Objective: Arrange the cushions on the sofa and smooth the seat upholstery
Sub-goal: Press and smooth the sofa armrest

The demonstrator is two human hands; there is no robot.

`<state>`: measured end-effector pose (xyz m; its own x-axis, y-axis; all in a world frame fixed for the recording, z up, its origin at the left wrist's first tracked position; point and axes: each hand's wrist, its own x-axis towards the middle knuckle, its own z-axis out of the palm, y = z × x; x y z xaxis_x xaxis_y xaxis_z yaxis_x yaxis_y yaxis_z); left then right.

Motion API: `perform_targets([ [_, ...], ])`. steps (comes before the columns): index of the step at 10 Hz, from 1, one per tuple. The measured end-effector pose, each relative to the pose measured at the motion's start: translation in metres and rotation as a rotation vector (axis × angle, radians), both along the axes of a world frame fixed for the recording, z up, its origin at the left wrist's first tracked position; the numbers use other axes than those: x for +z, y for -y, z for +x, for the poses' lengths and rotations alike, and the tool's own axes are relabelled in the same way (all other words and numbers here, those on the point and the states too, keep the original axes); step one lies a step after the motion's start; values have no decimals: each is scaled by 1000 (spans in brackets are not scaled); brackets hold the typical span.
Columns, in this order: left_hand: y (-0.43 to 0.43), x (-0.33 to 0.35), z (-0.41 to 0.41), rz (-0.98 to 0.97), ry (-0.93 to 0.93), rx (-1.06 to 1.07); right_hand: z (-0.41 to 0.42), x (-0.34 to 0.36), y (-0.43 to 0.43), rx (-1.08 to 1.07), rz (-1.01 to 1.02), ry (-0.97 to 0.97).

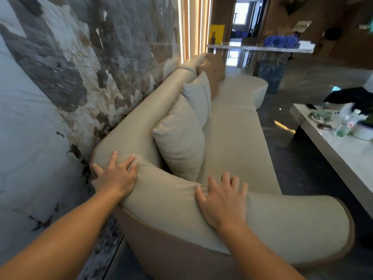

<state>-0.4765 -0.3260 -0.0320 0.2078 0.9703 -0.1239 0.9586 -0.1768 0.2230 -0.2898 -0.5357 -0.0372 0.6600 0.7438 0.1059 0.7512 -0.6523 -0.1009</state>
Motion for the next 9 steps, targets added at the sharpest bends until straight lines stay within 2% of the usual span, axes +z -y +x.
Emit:
perform_targets([
  [1,17,34,1,-110,-275,-157,-24,1,25,-30,-150,-195],
  [2,85,52,-23,-166,-306,-439,-43,12,76,146,-327,-299],
  [3,182,74,-64,-454,-293,-602,-60,68,128,130,-612,-425],
  [4,264,125,-98,-545,-438,-705,-91,142,190,-55,-653,-639],
  [5,345,203,-139,-447,-379,-742,-137,205,274,-147,-451,-658],
  [6,408,276,-184,-372,-335,-876,-188,270,366,-172,-418,-510],
  [7,467,328,-218,-307,-342,-1006,-238,316,455,-215,-439,-453],
  [9,569,389,-250,-324,-268,-1137,-312,349,594,-304,-414,-434],
])
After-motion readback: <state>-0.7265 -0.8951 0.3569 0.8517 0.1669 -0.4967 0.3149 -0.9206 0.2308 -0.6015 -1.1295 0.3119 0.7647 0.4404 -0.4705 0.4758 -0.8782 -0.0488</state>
